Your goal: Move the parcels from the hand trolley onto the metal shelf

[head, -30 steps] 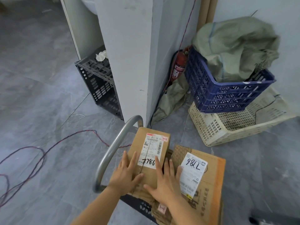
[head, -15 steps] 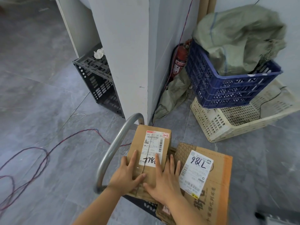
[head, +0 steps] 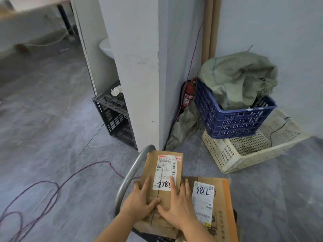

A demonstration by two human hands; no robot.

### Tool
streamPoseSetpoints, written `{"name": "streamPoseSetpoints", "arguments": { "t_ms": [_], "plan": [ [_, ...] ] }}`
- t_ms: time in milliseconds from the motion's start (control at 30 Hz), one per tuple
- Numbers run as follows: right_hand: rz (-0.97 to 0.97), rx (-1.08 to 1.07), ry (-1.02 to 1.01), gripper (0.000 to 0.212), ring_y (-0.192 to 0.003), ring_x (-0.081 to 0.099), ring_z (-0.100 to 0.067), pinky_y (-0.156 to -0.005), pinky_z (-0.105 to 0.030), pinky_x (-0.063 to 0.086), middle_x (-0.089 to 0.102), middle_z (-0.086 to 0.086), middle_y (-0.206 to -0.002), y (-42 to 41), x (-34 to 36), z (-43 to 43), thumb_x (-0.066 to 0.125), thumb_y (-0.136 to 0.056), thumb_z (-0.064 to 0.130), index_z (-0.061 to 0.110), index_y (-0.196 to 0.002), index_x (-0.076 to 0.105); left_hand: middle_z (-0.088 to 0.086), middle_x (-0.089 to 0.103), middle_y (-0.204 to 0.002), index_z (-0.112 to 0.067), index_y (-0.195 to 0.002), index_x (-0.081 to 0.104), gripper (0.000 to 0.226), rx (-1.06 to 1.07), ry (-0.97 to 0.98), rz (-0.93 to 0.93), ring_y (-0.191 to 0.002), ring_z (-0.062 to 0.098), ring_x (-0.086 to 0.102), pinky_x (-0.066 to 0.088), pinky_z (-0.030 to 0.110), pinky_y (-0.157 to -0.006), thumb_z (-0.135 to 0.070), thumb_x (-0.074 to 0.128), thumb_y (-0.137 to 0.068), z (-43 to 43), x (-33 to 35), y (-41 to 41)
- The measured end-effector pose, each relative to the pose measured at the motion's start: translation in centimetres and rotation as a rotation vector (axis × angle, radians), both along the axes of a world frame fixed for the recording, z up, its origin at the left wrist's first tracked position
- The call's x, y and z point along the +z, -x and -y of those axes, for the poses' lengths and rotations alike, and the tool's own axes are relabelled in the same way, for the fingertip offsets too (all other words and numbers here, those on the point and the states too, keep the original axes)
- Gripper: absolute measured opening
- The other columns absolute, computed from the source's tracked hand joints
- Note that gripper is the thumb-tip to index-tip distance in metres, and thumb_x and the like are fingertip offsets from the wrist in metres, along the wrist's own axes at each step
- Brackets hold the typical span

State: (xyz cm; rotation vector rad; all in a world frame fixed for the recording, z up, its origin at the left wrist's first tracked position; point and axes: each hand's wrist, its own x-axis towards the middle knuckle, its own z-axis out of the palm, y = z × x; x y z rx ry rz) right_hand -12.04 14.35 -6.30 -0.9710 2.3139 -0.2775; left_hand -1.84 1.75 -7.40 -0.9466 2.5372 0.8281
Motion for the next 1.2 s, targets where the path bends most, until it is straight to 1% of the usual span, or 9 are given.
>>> {"name": "streamPoseSetpoints", "arguments": {
  "t_ms": [100, 200, 300, 467, 600, 667, 733, 833, 1200],
  "plan": [
    [0.018, -0.033, 0.013, 0.101, -0.143, -0.021, -0.033, -0.117, -0.041, -0.005, -0.018, -0.017, -0.155, -0.4, 1.9, -0.8, 0.044, -0.081, 0.064, 0.023, -0.144, -0.024, 0.012, 0.021, -0.145, -0.028, -0.149, -0.015, 0.092, -0.008, -0.011, -0.011, -0.117, 0.021, 0.051, 0.044, 0.027, -0.096, -0.066, 0.041, -0.085, -0.8, 2.0, -0.1],
    [0.048, -0.064, 0.052, 0.102, -0.144, -0.016, -0.031, -0.118, -0.040, 0.000, -0.018, -0.016, -0.155, -0.7, 3.7, -1.4, 0.045, -0.081, 0.063, 0.026, -0.144, -0.026, 0.009, 0.023, -0.142, -0.029, -0.148, -0.016, 0.114, -0.019, 0.013, 0.008, -0.116, 0.017, 0.051, 0.044, 0.025, -0.095, -0.093, 0.019, -0.060, -1.4, 4.6, -0.2],
    [0.049, -0.082, 0.111, 0.104, -0.146, -0.005, -0.027, -0.118, -0.037, 0.012, -0.020, -0.014, -0.154, -0.8, 5.8, -1.9, 0.048, -0.080, 0.063, 0.028, -0.142, -0.028, 0.009, 0.025, -0.140, -0.026, -0.148, -0.017, 0.099, -0.033, 0.049, -0.025, -0.116, 0.018, 0.051, 0.044, 0.026, -0.095, -0.076, 0.035, -0.079, -1.8, 6.8, 0.0],
    [0.027, -0.106, 0.190, 0.104, -0.143, 0.016, -0.025, -0.109, -0.034, 0.033, -0.018, -0.011, -0.154, -0.5, 9.8, -3.0, 0.051, -0.080, 0.062, 0.029, -0.144, -0.024, 0.010, 0.016, -0.148, -0.024, -0.148, -0.018, 0.096, -0.052, 0.100, -0.055, -0.123, 0.018, 0.047, 0.038, 0.027, -0.100, -0.069, 0.037, -0.084, -3.0, 11.6, 0.7],
    [-0.032, -0.140, 0.217, 0.100, -0.139, 0.028, -0.025, -0.106, -0.033, 0.036, -0.018, -0.012, -0.155, 0.9, 14.3, -5.0, 0.049, -0.082, 0.061, 0.029, -0.145, -0.022, 0.011, 0.007, -0.153, -0.026, -0.149, -0.016, 0.091, -0.083, 0.164, -0.132, -0.124, 0.020, 0.047, 0.039, 0.028, -0.101, -0.063, 0.041, -0.088, -4.7, 15.9, 2.5],
    [-0.093, -0.171, 0.235, 0.097, -0.136, 0.033, -0.026, -0.103, -0.033, 0.037, -0.018, -0.013, -0.155, 2.0, 17.1, -6.6, 0.048, -0.082, 0.059, 0.028, -0.146, -0.018, 0.013, 0.014, -0.149, -0.027, -0.149, -0.015, 0.090, -0.107, 0.174, -0.183, -0.122, 0.022, 0.048, 0.042, 0.030, -0.101, -0.062, 0.041, -0.088, -6.0, 18.1, 4.0],
    [-0.133, -0.220, 0.275, 0.096, -0.141, 0.022, -0.027, -0.108, -0.036, 0.032, -0.019, -0.013, -0.155, 3.4, 19.6, -8.6, 0.049, -0.082, 0.057, 0.029, -0.147, -0.016, 0.010, 0.024, -0.142, -0.029, -0.149, -0.013, 0.090, -0.137, 0.168, -0.242, -0.119, 0.023, 0.049, 0.045, 0.032, -0.098, -0.063, 0.043, -0.087, -7.7, 20.2, 5.9],
    [-0.199, -0.297, 0.300, 0.096, -0.144, 0.011, -0.030, -0.114, -0.038, 0.024, -0.018, -0.013, -0.155, 5.4, 23.0, -12.3, 0.050, -0.081, 0.057, 0.031, -0.147, -0.014, 0.008, 0.023, -0.142, -0.033, -0.149, -0.009, 0.087, -0.199, 0.160, -0.310, -0.121, 0.025, 0.048, 0.044, 0.032, -0.096, -0.064, 0.042, -0.087, -10.8, 23.4, 9.0],
    [-0.343, -0.651, 0.373, 0.094, -0.136, 0.034, -0.027, -0.107, -0.036, 0.038, -0.011, -0.008, -0.155, 8.0, 32.0, -26.8, 0.053, -0.082, 0.056, 0.030, -0.147, -0.011, 0.014, 0.026, -0.139, -0.029, -0.150, -0.005, 0.087, -0.552, 0.168, -0.444, -0.116, 0.031, 0.053, 0.044, 0.035, -0.098, -0.060, 0.046, -0.087, -23.9, 33.0, 17.5]
  ]
}}
